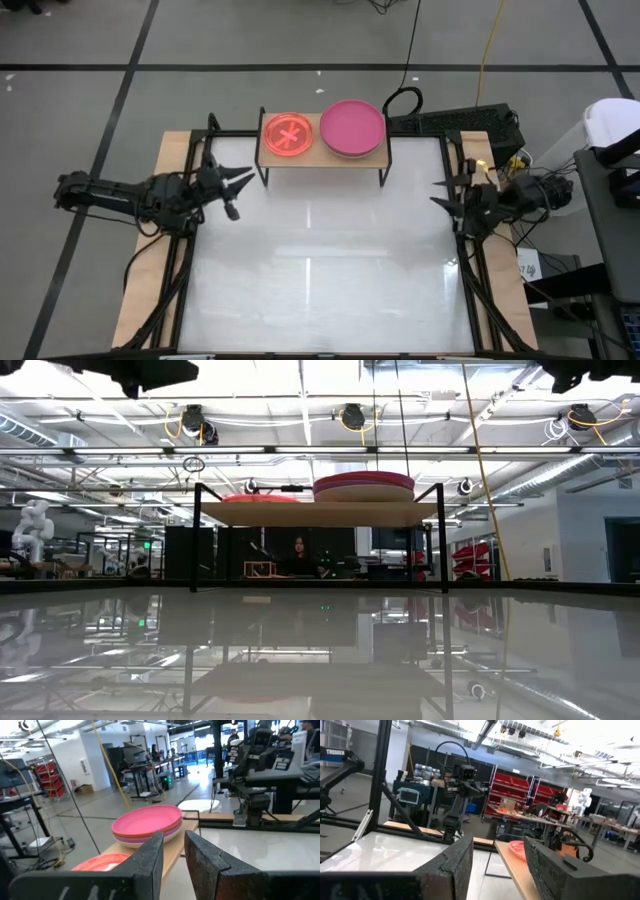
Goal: Place and stack plates onto a shelf
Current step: Return to Home Position
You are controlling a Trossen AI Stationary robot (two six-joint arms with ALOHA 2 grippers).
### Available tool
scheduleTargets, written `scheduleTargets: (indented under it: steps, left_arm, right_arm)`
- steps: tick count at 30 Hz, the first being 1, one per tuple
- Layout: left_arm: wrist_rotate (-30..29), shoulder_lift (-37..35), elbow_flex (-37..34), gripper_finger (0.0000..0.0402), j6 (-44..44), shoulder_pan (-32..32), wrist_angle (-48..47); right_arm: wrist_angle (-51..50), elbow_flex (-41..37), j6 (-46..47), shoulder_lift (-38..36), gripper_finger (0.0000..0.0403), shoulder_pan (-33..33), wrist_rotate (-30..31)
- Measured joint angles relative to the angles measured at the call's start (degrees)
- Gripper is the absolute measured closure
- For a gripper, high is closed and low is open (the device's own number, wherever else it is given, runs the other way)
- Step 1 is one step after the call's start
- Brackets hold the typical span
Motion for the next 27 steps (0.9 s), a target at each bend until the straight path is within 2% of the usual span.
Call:
scheduleTargets:
  steps: [10, 14, 19, 23, 27]
  left_arm:
    - [0.0, -3.0, -4.8, 0.0316, 0.6, -0.7, 1.1]
    - [-0.1, -3.4, -4.9, 0.0316, 2.0, -0.7, 4.0]
    - [-3.1, -7.0, -4.9, 0.0316, 8.9, -0.7, 9.9]
    - [-3.9, -11.5, -4.9, 0.0316, 11.6, -0.6, 9.2]
    - [-4.1, -15.8, -4.8, 0.0316, 11.6, -0.6, 5.4]
  right_arm:
    - [16.7, -12.3, -3.0, 0.0, 0.0245, 0.0, 0.0]
    - [17.3, -12.5, -2.9, 0.0, 0.0249, 0.0, 0.0]
    - [17.4, -10.4, -4.1, -0.1, 0.0267, 0.0, 0.0]
    - [16.2, -9.9, -5.5, -0.9, 0.0285, 0.0, 0.5]
    - [15.8, -9.9, -5.6, -1.5, 0.0307, 0.0, 4.1]
